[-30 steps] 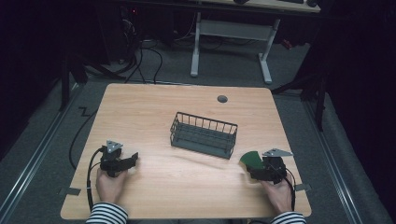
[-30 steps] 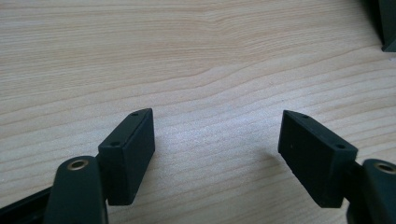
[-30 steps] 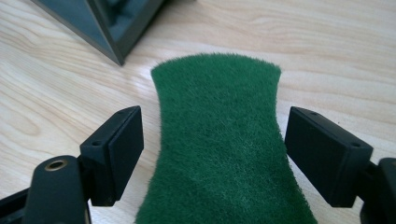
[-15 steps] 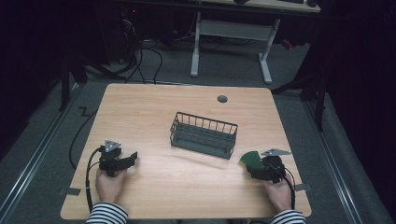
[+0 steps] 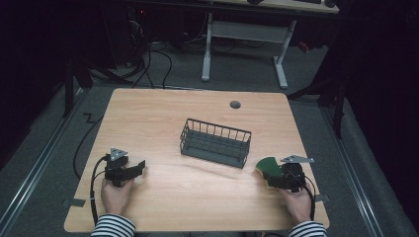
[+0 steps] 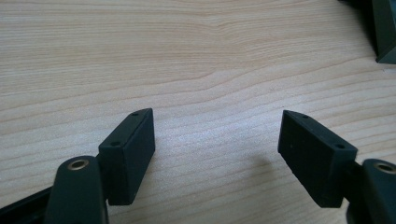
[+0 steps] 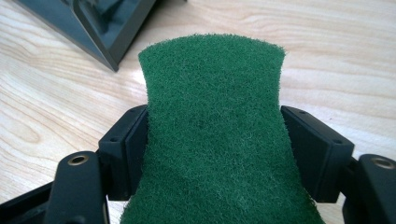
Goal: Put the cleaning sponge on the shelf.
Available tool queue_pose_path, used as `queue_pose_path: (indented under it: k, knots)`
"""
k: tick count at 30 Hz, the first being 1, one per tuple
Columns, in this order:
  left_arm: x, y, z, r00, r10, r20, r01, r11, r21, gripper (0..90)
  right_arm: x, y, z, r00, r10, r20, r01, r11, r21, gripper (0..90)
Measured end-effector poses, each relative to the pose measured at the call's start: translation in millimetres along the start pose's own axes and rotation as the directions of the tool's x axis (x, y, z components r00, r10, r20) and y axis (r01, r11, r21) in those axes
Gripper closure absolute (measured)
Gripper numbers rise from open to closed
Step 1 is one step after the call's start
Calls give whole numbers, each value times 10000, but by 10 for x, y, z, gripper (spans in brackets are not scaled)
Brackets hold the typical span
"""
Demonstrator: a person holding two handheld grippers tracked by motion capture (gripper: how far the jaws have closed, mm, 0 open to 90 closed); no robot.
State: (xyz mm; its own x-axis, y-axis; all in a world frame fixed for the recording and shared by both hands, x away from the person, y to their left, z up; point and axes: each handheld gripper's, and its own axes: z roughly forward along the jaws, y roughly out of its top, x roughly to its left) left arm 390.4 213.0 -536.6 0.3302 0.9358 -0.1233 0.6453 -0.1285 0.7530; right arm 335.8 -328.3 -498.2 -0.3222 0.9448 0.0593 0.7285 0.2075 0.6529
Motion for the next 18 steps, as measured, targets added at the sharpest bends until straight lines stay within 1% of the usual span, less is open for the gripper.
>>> queue_pose_path:
  k: [5, 8, 15, 18]
  knots:
    - [-8, 0, 2, 10000, 58, -46, -58, 10000, 19, 276, -11, 66, -92, 10000, -19, 20, 19, 9993, -370, 281]
    - [-12, 1, 4, 9999, 86, -72, -86, 10000, 26, 276, -11, 95, -128, 10000, -30, -32, 28, 9990, -451, 281]
    - [-23, 4, 8, 9997, 198, -131, -197, 9998, 70, 274, -14, 194, -251, 9998, -196, 4, 196, 9973, -706, 281]
    - [-30, 4, 11, 9995, 250, -196, -248, 9997, 78, 274, -22, 238, -295, 9999, -173, -5, 172, 9964, -834, 282]
